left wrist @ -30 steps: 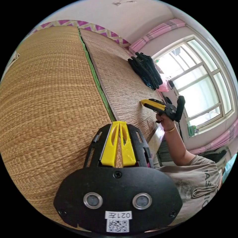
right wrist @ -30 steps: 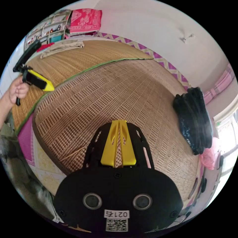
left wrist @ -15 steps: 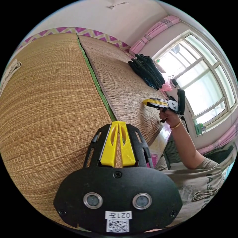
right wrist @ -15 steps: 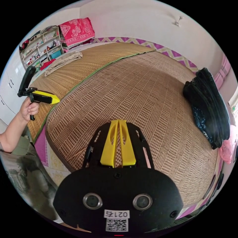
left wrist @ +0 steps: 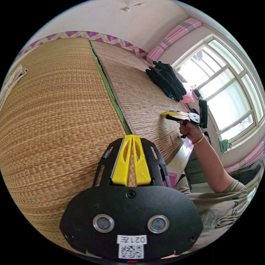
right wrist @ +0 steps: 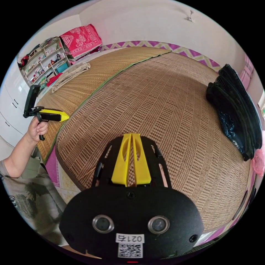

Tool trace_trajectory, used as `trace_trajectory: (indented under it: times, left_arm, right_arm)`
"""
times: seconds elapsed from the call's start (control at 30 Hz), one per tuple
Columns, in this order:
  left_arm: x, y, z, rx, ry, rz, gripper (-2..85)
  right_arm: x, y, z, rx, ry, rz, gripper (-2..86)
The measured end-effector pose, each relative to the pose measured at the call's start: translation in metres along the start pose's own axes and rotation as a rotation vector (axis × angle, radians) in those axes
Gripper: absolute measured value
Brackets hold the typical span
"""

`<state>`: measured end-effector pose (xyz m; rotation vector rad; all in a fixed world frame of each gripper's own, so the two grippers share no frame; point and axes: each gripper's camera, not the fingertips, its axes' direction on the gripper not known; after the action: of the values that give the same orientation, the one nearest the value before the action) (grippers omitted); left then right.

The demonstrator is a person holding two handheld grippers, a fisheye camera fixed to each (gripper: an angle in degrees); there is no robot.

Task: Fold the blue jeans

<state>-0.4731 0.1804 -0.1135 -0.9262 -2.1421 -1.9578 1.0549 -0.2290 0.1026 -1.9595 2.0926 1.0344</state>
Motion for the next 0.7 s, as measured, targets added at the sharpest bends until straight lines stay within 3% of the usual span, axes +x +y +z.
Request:
trace_trajectory:
  times: [0.3, 0.5, 0.7]
  left_arm:
    - [0.026, -0.020, -0.002, -0.022, -0.173, 0.029, -1.0]
    - [0.017, -0.030, -0.015, -0.021, -0.150, 0.011, -1.0]
    - [0.009, -0.022, -0.083, 0.128, -0.231, -0.020, -1.0]
  right_arm:
    - [0.016, -0.003, 0.013, 0.004, 0.041, -0.027, -0.8]
    - [0.022, -0.005, 0.018, 0.005, 0.055, -0.037, -0.6]
    - [0.038, -0.006, 0.007, 0.032, 0.018, 0.012, -0.9]
